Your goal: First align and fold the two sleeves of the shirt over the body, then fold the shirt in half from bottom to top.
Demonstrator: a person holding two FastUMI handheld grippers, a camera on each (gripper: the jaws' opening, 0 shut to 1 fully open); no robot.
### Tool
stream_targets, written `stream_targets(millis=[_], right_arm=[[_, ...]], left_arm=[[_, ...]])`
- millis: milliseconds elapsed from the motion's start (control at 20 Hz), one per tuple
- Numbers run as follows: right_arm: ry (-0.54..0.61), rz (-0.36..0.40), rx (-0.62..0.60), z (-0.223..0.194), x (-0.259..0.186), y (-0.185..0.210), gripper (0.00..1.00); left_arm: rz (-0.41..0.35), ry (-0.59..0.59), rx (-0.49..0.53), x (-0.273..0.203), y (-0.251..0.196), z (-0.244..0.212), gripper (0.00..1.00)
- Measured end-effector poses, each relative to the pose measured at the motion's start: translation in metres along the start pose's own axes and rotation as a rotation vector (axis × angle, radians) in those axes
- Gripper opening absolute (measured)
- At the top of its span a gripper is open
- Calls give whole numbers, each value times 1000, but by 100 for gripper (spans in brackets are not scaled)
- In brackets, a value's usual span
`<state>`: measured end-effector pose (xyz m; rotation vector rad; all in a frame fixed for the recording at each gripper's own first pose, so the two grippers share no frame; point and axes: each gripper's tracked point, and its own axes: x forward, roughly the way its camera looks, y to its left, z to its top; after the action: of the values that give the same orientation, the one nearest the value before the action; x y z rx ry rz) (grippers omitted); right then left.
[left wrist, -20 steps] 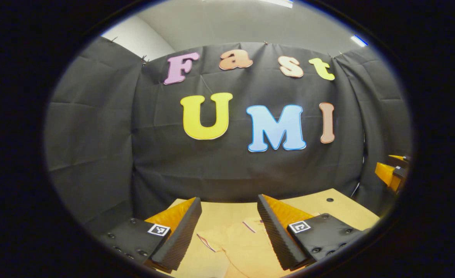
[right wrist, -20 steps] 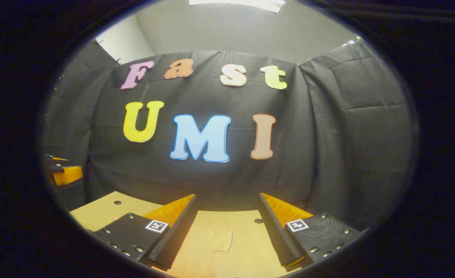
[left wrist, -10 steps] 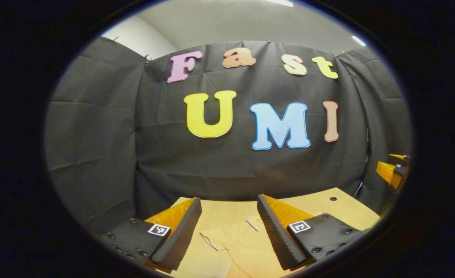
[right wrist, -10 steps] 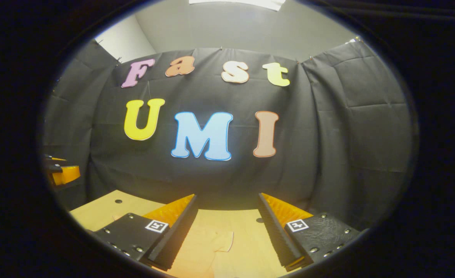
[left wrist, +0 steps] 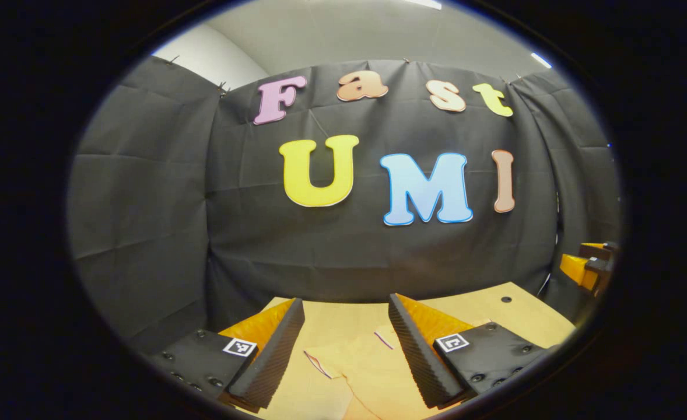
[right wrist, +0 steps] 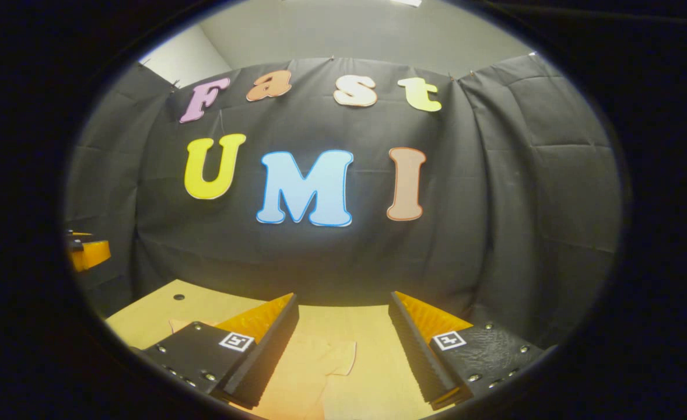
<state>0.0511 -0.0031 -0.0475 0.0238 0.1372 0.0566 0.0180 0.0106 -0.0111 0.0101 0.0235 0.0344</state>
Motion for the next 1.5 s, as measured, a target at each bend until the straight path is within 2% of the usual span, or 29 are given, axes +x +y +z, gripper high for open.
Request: stream_targets(millis=[250, 450, 600, 650, 700, 950, 1200, 1350, 1400, 1500], right_arm=[[52, 11, -17, -22, 36, -1, 96], [123, 18, -42, -57, 74, -5, 96], [221, 28, -58, -101, 102, -7, 97], [249, 31, -61, -114, 111, -9, 96], [281, 31, -63, -129, 120, -10, 96], [446, 45, -58, -200, 159, -10, 96], [618, 55, -49, -271, 174, -8, 96], [702, 58, -44, -301, 174, -10, 96], [723, 57, -39, -310, 172, -9, 96], [759, 56, -25, -323, 169, -9, 96]], left_arm=[[10, -4, 5, 2, 3, 2, 99], [27, 1, 12, 4, 8, 3, 99], [48, 12, 13, 4, 13, 0, 99], [56, 17, 15, 5, 15, -1, 96], [64, 20, 17, 5, 17, -2, 99], [108, 43, 24, 8, 29, -8, 99], [151, 70, 24, 10, 36, -14, 96], [174, 86, 23, 8, 39, -18, 99], [180, 91, 23, 6, 41, -20, 96], [192, 99, 23, 3, 41, -23, 99]])
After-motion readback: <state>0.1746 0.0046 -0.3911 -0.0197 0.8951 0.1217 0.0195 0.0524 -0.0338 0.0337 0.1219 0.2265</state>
